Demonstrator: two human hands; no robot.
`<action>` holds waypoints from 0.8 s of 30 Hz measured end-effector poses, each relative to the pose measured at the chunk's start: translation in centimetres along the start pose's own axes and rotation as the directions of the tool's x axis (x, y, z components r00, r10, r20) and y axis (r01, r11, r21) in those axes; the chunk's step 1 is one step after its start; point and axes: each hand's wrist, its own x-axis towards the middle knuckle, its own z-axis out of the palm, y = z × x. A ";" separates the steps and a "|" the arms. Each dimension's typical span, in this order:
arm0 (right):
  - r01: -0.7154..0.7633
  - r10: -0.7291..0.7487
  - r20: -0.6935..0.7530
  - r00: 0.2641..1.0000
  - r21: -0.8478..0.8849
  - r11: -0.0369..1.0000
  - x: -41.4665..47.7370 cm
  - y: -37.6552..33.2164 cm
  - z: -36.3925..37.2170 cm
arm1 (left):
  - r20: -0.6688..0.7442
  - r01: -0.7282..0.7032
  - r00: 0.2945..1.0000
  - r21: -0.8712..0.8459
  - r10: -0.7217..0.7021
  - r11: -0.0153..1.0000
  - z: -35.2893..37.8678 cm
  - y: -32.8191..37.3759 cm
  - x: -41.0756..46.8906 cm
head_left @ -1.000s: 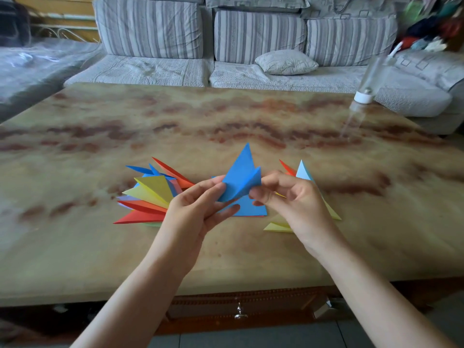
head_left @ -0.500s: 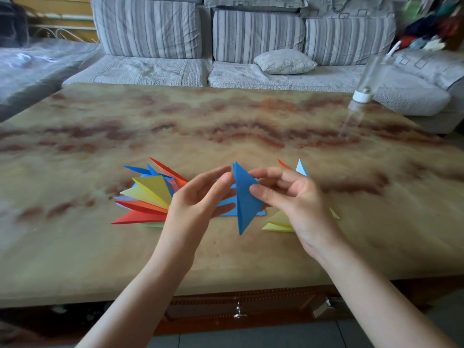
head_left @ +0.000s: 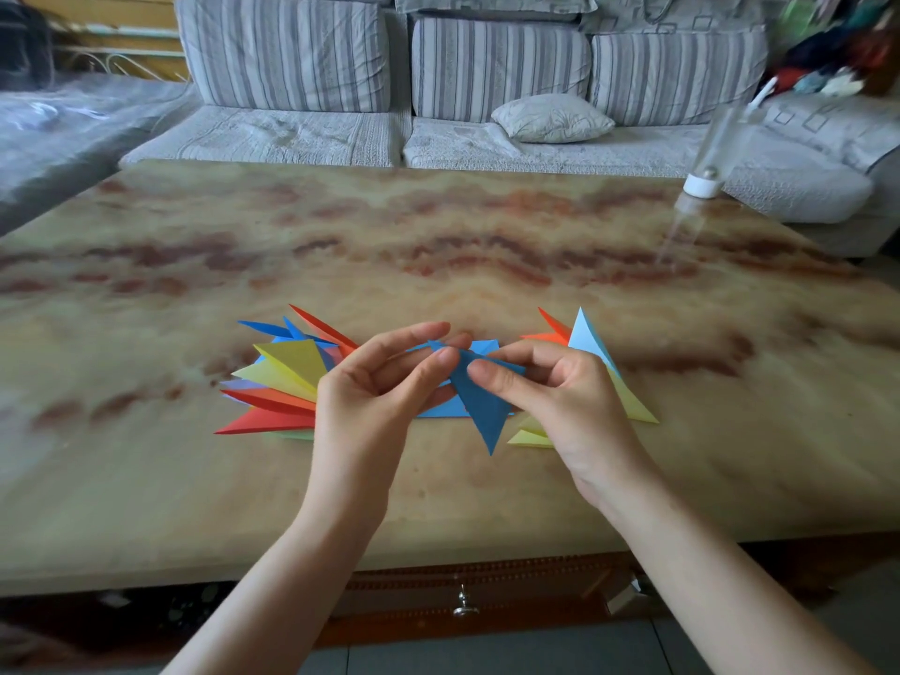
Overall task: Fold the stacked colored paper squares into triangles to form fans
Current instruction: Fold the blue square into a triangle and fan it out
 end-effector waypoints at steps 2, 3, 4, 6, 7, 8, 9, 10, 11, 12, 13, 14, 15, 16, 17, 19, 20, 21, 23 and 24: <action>0.011 -0.011 -0.024 1.000 0.004 1.000 0.0 0.1 -0.1 | 0.000 0.000 1.000 0.000 0.000 1.000 0.1 0.0 -0.1; 0.015 -0.015 -0.030 0.999 0.002 1.000 0.0 0.1 -0.1 | 0.000 0.000 1.000 0.000 0.000 1.000 0.1 0.1 -0.1; 0.022 -0.022 -0.033 0.999 -0.005 1.000 0.0 0.1 -0.1 | 0.002 0.000 1.000 0.000 0.000 1.000 0.1 0.1 -0.1; 0.032 -0.033 -0.044 0.998 -0.014 0.999 0.0 0.1 0.0 | 0.005 0.001 1.000 0.003 -0.002 1.000 0.2 0.2 -0.1; 0.036 -0.037 -0.051 0.998 -0.015 0.999 0.0 0.0 0.1 | 0.005 0.003 1.000 0.003 -0.003 1.000 0.2 0.2 -0.1; 0.041 -0.041 -0.057 0.998 -0.015 0.999 -0.1 0.0 0.1 | 0.004 0.004 1.000 0.004 -0.004 1.000 0.2 0.2 -0.2; 0.042 -0.043 -0.061 0.997 -0.016 0.999 -0.1 -0.1 0.2 | 0.003 0.004 1.000 0.006 -0.004 1.000 0.2 0.2 -0.2; 0.044 -0.045 -0.064 0.997 -0.016 0.999 -0.2 -0.1 0.2 | 0.002 0.002 1.000 0.007 -0.002 1.000 0.2 0.2 -0.2; 0.045 -0.047 -0.066 0.997 -0.018 0.999 -0.2 -0.2 0.2 | 0.002 0.003 1.000 0.006 -0.003 1.000 0.2 0.2 -0.2; 0.047 -0.048 -0.070 0.996 -0.021 0.999 -0.2 -0.2 0.2 | 0.000 0.004 1.000 0.004 -0.004 1.000 0.2 0.2 -0.2; 0.047 -0.048 -0.076 0.996 -0.025 0.999 -0.2 -0.2 0.2 | -0.003 0.006 1.000 0.002 -0.006 1.000 0.2 0.2 -0.2; 0.046 -0.049 -0.083 0.995 -0.031 0.998 -0.2 -0.2 0.3 | -0.004 0.007 1.000 0.002 -0.007 1.000 0.2 0.1 -0.2; 0.045 -0.048 -0.090 0.995 -0.040 0.998 -0.2 -0.2 0.2 | -0.003 0.006 1.000 0.002 -0.006 1.000 0.2 0.1 -0.3; 0.044 -0.049 -0.097 0.994 -0.050 0.998 -0.2 -0.2 0.2 | -0.002 0.005 1.000 0.002 -0.005 1.000 0.2 0.1 -0.3; 0.044 -0.050 -0.101 0.994 -0.060 0.997 -0.2 -0.2 0.2 | -0.001 0.002 1.000 0.001 -0.002 1.000 0.2 0.0 -0.3; 0.044 -0.051 -0.100 0.994 -0.070 0.997 -0.2 -0.2 0.1 | -0.008 0.000 1.000 -0.005 -0.001 1.000 0.3 0.0 -0.4; 0.042 -0.048 -0.097 0.994 -0.063 0.997 -0.2 -0.1 0.1 | -0.015 0.000 1.000 -0.012 0.000 1.000 0.4 -0.1 -0.4; 0.035 -0.039 -0.095 0.995 -0.045 0.998 -0.2 -0.1 0.1 | -0.022 -0.001 1.000 -0.020 0.001 1.000 0.4 -0.1 -0.4; 0.011 -0.010 -0.098 0.995 0.009 1.000 -0.2 -0.1 0.2 | -0.035 -0.004 0.999 -0.039 0.003 0.999 0.3 -0.2 -0.3; -0.001 0.005 -0.102 0.995 0.038 0.999 -0.2 -0.1 0.1 | -0.042 -0.003 0.999 -0.051 0.001 0.999 0.3 -0.2 -0.3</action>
